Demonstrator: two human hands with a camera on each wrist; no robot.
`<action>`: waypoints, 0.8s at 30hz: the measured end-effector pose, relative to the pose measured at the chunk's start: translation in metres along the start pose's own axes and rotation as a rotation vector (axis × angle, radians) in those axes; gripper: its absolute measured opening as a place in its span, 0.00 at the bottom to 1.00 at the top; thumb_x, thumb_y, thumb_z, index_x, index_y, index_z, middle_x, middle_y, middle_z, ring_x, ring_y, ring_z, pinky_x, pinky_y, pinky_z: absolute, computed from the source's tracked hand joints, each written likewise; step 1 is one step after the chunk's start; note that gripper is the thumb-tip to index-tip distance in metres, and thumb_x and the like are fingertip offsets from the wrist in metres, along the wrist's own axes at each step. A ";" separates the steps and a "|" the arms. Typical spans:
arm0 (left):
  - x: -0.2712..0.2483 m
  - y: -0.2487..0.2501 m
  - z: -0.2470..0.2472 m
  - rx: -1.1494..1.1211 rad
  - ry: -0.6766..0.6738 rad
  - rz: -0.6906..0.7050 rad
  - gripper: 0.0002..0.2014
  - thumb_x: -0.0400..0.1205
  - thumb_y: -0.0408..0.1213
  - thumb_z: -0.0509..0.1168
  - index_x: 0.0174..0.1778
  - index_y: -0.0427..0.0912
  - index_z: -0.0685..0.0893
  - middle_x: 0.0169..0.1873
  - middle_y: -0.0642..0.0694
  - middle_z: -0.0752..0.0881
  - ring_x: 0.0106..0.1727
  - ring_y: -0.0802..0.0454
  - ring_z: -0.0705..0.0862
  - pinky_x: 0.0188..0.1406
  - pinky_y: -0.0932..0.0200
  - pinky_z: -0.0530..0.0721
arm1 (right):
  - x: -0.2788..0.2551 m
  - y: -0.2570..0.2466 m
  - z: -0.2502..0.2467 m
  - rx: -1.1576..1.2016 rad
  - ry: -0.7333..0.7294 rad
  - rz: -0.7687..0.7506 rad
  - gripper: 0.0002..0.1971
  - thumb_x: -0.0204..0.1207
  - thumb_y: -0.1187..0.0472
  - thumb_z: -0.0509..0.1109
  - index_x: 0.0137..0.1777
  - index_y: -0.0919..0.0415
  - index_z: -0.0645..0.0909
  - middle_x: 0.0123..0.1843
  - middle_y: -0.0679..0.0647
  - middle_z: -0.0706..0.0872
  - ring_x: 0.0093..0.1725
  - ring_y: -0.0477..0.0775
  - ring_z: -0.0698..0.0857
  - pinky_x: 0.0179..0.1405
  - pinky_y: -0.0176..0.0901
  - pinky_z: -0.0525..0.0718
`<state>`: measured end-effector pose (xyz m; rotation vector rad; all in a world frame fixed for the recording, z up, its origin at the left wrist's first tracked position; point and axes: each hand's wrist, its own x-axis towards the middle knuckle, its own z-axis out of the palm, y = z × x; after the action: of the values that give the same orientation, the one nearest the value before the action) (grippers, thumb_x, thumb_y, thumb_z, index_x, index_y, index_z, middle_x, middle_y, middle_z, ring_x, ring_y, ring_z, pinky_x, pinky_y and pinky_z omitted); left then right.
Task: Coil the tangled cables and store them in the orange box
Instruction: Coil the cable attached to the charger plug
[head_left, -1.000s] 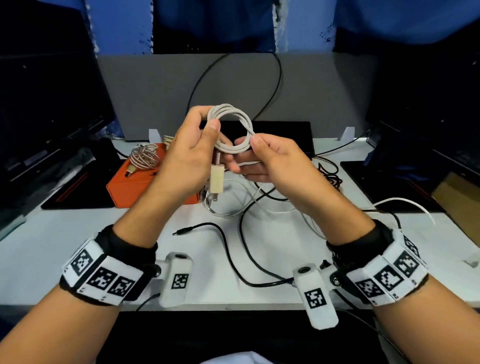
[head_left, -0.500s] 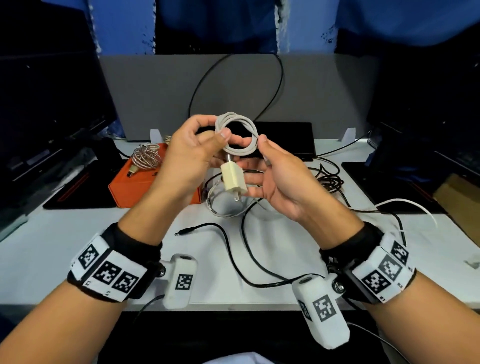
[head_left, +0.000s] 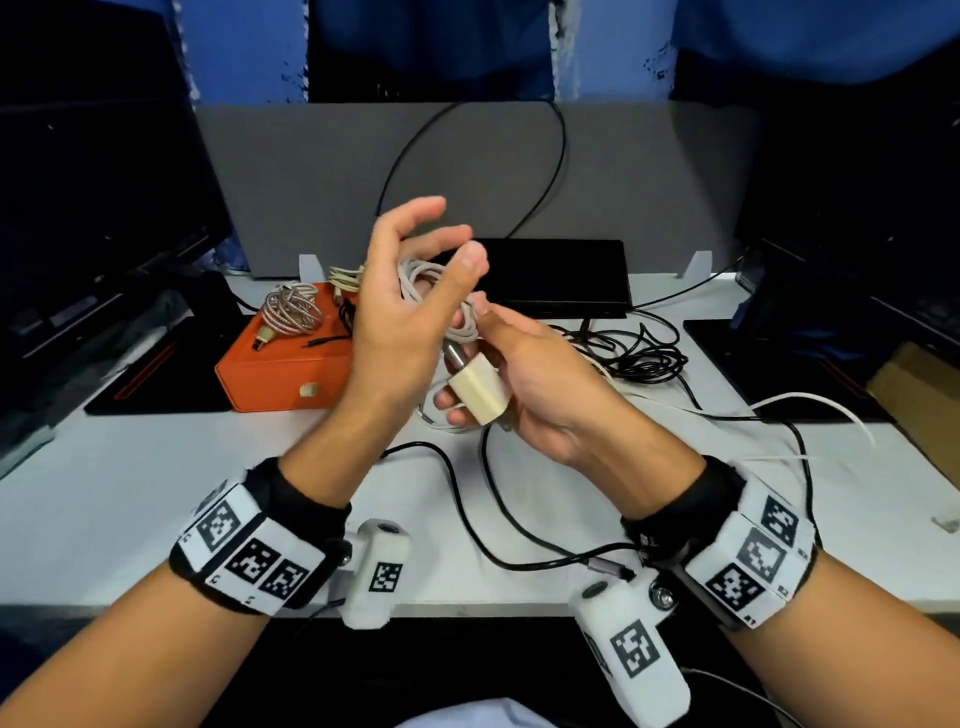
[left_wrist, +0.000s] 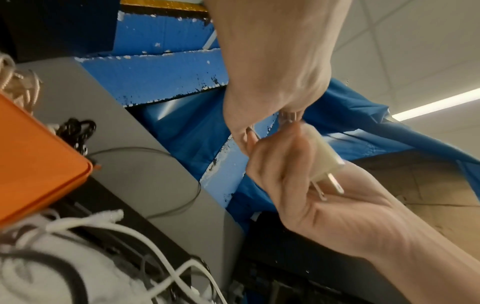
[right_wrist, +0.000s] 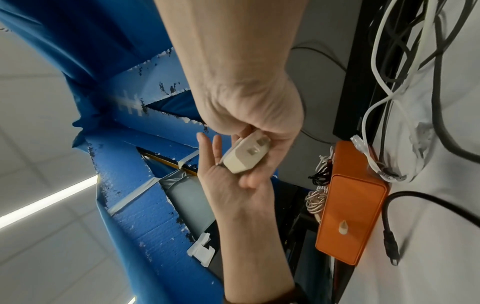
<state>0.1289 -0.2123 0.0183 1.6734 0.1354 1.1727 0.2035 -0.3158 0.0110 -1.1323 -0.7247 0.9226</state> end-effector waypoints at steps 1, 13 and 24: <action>-0.003 0.000 0.002 0.025 0.021 0.050 0.24 0.85 0.43 0.73 0.74 0.47 0.74 0.66 0.42 0.86 0.65 0.45 0.88 0.61 0.33 0.88 | -0.001 -0.001 0.001 -0.010 -0.007 -0.001 0.19 0.94 0.49 0.55 0.69 0.61 0.81 0.33 0.52 0.87 0.28 0.55 0.86 0.21 0.42 0.83; 0.007 0.002 -0.009 0.133 0.015 -0.002 0.15 0.85 0.44 0.72 0.45 0.33 0.89 0.35 0.38 0.92 0.37 0.39 0.93 0.41 0.32 0.90 | -0.001 -0.003 -0.002 -0.049 -0.021 0.028 0.18 0.94 0.54 0.57 0.51 0.64 0.82 0.34 0.58 0.86 0.25 0.52 0.80 0.17 0.37 0.71; 0.037 -0.011 -0.018 0.187 -0.364 -0.239 0.13 0.93 0.37 0.59 0.72 0.44 0.80 0.48 0.40 0.88 0.30 0.42 0.87 0.28 0.53 0.87 | 0.025 -0.016 -0.046 -0.522 0.186 -0.223 0.19 0.94 0.56 0.58 0.47 0.67 0.83 0.28 0.61 0.85 0.23 0.55 0.85 0.21 0.41 0.79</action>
<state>0.1395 -0.1732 0.0325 1.9473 0.2148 0.6809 0.2583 -0.3159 0.0146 -1.5335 -0.9455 0.4378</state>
